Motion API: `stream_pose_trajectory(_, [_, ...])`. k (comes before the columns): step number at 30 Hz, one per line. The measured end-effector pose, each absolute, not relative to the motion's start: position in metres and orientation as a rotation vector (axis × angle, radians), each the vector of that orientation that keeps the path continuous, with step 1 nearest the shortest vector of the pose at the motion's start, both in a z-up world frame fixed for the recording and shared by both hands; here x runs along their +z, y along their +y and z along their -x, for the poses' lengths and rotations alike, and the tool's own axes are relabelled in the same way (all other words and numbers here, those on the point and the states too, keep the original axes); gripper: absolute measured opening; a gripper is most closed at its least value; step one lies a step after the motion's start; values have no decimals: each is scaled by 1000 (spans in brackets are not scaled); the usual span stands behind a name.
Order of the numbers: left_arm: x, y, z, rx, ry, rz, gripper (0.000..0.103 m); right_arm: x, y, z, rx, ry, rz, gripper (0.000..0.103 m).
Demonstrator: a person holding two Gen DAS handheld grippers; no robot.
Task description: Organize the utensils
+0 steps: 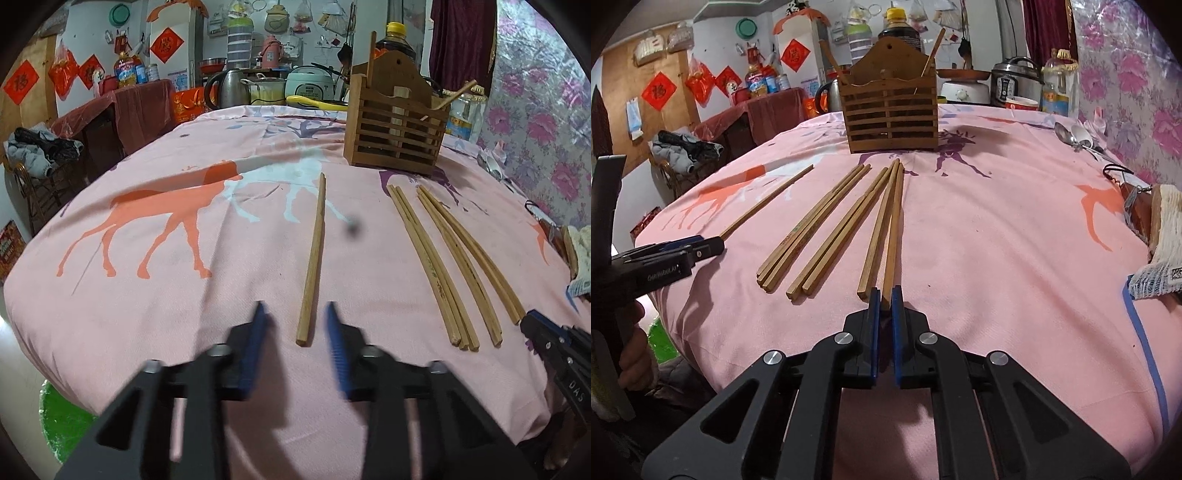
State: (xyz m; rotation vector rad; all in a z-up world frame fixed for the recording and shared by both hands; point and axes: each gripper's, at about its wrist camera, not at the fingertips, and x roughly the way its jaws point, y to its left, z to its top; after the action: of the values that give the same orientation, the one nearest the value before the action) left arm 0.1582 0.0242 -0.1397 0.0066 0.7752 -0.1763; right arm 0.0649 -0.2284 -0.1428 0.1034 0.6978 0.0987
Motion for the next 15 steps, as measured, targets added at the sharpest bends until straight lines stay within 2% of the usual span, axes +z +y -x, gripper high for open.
stream_pose_trajectory(1, [-140,25,-159,-179,777,1,13,-143,-229,-65,99,698,-104,7])
stream_pose_trajectory(4, [-139,24,-158,-204,786,14,6,-143,-229,-65,101,697,-108,7])
stream_pose_trajectory(15, [-115,17,-145,-225,749,3,5,-127,-241,-59,71,637,-158,6])
